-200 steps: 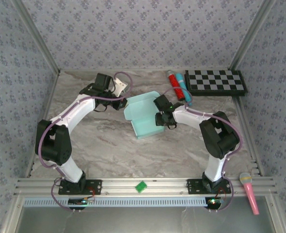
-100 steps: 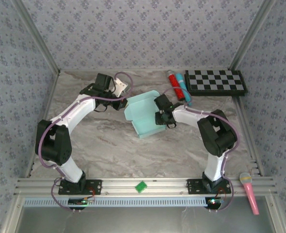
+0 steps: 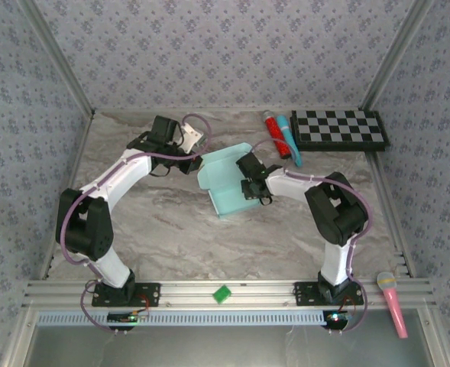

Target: Fold the paper box

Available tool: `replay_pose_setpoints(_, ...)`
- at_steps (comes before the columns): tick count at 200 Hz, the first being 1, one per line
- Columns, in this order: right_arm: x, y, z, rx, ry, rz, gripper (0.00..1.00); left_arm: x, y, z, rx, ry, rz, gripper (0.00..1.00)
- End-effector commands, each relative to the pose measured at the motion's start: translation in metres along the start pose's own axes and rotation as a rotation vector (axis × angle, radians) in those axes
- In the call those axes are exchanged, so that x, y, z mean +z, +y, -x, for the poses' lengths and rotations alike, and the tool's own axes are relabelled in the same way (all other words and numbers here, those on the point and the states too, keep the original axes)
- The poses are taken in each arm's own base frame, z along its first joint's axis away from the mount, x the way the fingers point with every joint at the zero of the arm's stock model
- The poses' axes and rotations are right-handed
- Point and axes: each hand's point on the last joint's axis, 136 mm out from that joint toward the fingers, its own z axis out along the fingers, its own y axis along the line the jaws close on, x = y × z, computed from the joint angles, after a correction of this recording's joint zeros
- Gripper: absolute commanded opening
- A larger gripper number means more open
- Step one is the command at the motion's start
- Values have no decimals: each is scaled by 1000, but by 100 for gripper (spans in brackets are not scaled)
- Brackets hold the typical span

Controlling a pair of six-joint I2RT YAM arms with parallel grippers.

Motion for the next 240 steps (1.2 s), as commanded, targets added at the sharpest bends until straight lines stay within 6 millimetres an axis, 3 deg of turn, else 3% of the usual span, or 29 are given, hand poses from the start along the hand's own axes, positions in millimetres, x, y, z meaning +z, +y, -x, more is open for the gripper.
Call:
replay_pose_setpoints(1,7,-32,-12,26,30,-179,19,-5,-2,-3,13,12,-1,6)
replay_pose_setpoints(35,11,-36,-18,36,48,-213,18,-4,-1,-3,15,13,0,6)
replay_pose_setpoints(69,8,-20,-15,34,38,-132,20,-3,0,-2,17,12,3,6)
replay_pose_setpoints(173,-26,25,16,65,-45,89,57,2,2,1,59,1,1,5)
replay_pose_setpoints(240,-51,34,22,51,-107,163,73,7,7,8,111,2,9,3)
